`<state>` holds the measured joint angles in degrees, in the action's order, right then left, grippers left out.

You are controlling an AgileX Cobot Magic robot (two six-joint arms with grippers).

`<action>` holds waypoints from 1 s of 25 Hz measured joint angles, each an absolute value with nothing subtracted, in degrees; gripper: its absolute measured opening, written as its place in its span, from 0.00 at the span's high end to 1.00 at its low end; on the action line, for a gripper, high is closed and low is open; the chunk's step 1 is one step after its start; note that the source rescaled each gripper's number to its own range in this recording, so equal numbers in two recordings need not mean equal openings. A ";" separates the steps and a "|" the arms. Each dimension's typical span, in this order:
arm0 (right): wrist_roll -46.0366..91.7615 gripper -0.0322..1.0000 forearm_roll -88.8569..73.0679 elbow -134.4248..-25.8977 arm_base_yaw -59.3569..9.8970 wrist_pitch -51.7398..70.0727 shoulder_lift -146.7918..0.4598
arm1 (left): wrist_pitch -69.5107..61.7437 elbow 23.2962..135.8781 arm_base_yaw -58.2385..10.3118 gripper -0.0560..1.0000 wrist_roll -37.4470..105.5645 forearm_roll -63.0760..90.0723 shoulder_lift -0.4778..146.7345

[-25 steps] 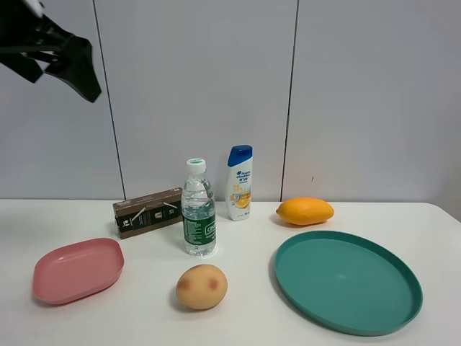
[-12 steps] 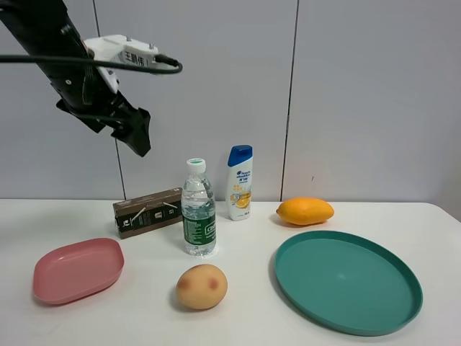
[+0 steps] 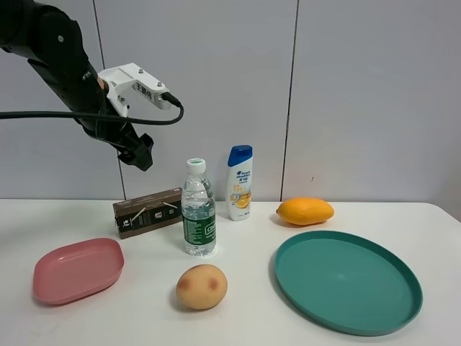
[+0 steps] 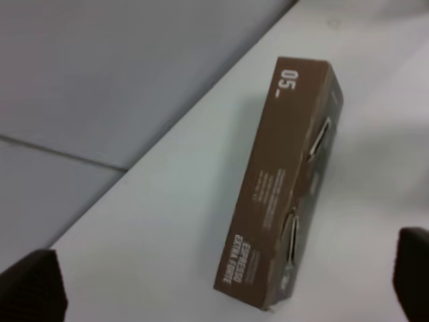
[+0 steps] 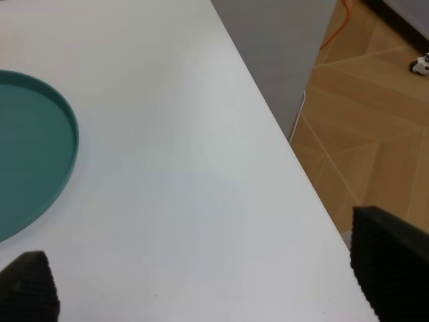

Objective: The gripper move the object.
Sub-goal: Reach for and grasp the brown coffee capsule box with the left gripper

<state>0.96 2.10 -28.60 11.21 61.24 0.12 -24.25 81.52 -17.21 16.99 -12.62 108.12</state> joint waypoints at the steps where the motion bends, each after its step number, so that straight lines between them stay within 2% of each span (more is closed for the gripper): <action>1: 0.96 0.00 2.10 -28.60 11.21 61.24 0.12 | -23.62 81.52 -16.73 0.00 16.99 -12.62 108.73; 25: 0.86 0.00 2.10 -28.60 11.21 61.24 0.12 | -14.37 81.52 -15.06 0.00 19.30 -12.00 122.20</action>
<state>0.86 2.10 -28.60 11.21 61.24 0.12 -14.37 81.52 -15.06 19.30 -12.00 122.20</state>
